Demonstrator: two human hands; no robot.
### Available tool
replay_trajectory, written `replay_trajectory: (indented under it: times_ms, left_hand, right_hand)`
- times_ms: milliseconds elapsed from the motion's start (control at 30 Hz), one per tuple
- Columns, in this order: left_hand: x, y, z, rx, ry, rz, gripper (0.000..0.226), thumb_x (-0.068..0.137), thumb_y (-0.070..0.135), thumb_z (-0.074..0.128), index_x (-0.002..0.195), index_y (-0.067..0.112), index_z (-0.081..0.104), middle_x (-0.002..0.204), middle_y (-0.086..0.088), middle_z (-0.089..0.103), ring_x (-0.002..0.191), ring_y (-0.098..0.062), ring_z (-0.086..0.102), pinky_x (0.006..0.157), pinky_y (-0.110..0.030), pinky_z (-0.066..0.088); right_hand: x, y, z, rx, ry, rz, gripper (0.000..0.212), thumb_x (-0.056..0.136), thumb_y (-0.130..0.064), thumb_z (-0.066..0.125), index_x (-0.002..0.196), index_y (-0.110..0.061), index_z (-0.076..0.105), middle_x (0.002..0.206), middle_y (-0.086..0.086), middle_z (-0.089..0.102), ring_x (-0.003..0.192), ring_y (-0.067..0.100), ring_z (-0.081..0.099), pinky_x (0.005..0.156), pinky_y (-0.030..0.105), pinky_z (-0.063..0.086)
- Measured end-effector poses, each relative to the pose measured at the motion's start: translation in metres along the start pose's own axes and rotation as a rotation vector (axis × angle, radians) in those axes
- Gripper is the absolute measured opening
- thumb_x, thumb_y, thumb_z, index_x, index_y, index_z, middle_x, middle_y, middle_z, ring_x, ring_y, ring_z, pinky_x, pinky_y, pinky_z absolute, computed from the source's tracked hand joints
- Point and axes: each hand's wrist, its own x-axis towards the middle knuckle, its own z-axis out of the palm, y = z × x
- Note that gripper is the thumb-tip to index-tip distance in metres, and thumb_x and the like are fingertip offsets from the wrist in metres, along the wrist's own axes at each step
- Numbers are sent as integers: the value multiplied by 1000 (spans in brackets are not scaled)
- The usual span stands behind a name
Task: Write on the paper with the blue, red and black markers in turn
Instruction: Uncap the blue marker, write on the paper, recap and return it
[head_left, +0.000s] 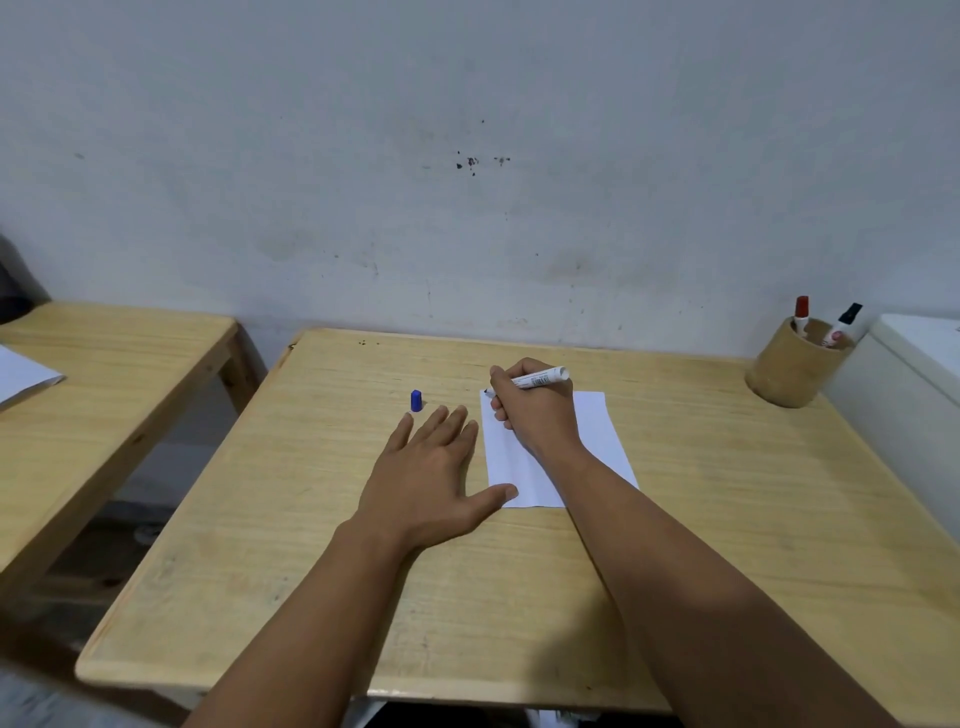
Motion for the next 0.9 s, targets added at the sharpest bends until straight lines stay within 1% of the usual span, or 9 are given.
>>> replay_trajectory:
  times_ms: [167, 300, 433, 567, 667, 700, 767, 833, 900]
  left_hand:
    - [-1, 1, -1, 17, -16, -12, 103, 84, 88, 28, 161, 21, 28, 172, 3, 17, 159, -13, 6, 129, -46, 5]
    - [-1, 1, -1, 13, -15, -10, 103, 83, 88, 28, 161, 21, 29, 171, 4, 18, 159, -13, 6, 129, -46, 5]
    - [0, 1, -2, 11, -19, -13, 102, 84, 88, 29, 161, 21, 30, 171, 4, 18, 159, -13, 6, 129, -47, 5]
    - [0, 0, -1, 8, -14, -13, 102, 84, 88, 30, 161, 21, 29, 171, 4, 18, 159, -12, 6, 129, -46, 4]
    - [0, 0, -1, -4, -4, -12, 102, 83, 88, 30, 161, 22, 29, 171, 5, 18, 159, -12, 6, 129, -46, 5]
    - [0, 0, -1, -5, -3, -11, 102, 83, 88, 30, 161, 22, 29, 171, 4, 18, 159, -12, 6, 129, -46, 5]
    - [0, 1, -2, -9, -2, -6, 101, 83, 88, 32, 159, 22, 33, 171, 4, 21, 159, -13, 9, 129, -47, 7]
    - [-1, 3, -3, -50, 35, 1, 90, 83, 85, 40, 148, 22, 51, 164, 4, 38, 154, -17, 27, 126, -47, 20]
    - [0, 3, -5, -129, 243, 17, 65, 85, 73, 56, 122, 20, 68, 134, 3, 64, 127, -21, 55, 106, -45, 45]
  right_hand:
    - [1, 1, 0, -35, 9, -7, 30, 91, -34, 78, 79, -7, 71, 70, 7, 79, 61, 22, 75, 64, 33, 61]
    - [1, 0, 1, -47, -9, -29, 30, 92, -32, 78, 76, -8, 71, 69, 6, 78, 59, 15, 72, 61, 30, 59]
    - [1, 0, 1, -72, -17, -47, 29, 92, -31, 79, 76, -8, 73, 73, 10, 78, 59, 14, 72, 61, 30, 58]
    - [1, 1, 1, -100, -28, -56, 27, 88, -31, 77, 67, -17, 71, 70, 7, 78, 60, 17, 73, 65, 37, 61]
    - [1, -1, 2, -101, -27, -17, 24, 80, -31, 72, 59, -21, 67, 68, 8, 77, 67, 30, 77, 70, 49, 65]
    - [1, -1, 1, -85, -26, -9, 24, 80, -30, 71, 59, -20, 67, 68, 9, 77, 68, 33, 77, 69, 49, 65]
    - [1, -1, 1, -1, -8, 5, 26, 86, -26, 74, 65, -14, 67, 71, 14, 77, 62, 28, 73, 64, 42, 61]
    - [2, -1, 0, 73, 16, 13, 30, 91, -24, 77, 77, -1, 65, 73, 19, 76, 57, 20, 68, 59, 34, 56]
    - [1, -2, -1, 108, 19, 17, 34, 93, -25, 79, 82, 4, 64, 69, 15, 74, 53, 15, 65, 54, 29, 53]
